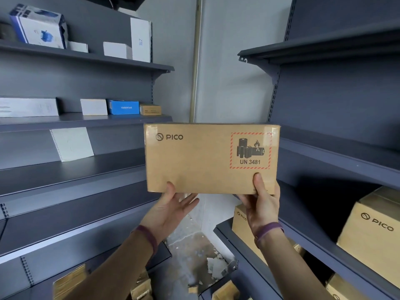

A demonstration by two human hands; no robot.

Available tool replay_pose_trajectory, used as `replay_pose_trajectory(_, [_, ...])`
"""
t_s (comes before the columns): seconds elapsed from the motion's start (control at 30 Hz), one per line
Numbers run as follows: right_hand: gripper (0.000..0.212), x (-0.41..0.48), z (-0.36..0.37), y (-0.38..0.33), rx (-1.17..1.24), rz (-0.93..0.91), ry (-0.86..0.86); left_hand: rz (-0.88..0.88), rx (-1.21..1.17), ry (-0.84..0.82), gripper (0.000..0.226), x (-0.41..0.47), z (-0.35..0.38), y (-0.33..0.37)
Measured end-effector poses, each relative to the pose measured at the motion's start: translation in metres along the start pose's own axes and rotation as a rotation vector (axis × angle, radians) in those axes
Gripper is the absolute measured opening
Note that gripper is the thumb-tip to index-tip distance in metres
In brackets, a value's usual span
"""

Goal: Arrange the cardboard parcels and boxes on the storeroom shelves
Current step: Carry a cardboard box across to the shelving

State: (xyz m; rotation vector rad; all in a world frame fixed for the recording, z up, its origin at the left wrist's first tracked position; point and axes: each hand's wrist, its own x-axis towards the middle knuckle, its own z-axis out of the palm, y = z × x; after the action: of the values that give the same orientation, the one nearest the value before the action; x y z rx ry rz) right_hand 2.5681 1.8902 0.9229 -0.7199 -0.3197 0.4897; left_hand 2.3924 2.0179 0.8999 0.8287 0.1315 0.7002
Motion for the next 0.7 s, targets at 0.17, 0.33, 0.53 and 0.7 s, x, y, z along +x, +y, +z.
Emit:
replay_pose_trajectory(0.17, [0.048, -0.01, 0.009, 0.013, 0.043, 0.017, -0.047, 0.139, -0.205, 0.191, 0.116, 0.017, 0.022, -0.003])
replay_pose_trajectory(0.33, [0.059, -0.015, 0.003, 0.017, 0.045, 0.064, -0.13, 0.183, -0.279, 0.287, 0.115, 0.019, 0.02, 0.006])
replay_pose_trajectory(0.53, [0.115, -0.005, -0.022, 0.009, 0.024, 0.296, -0.287, 0.224, -0.179, 0.282, 0.038, 0.009, 0.008, 0.026])
replay_pose_trajectory(0.7, [0.092, 0.006, -0.023, -0.004, -0.054, 0.279, -0.238, 0.142, -0.092, 0.325, 0.042, -0.001, 0.009, 0.023])
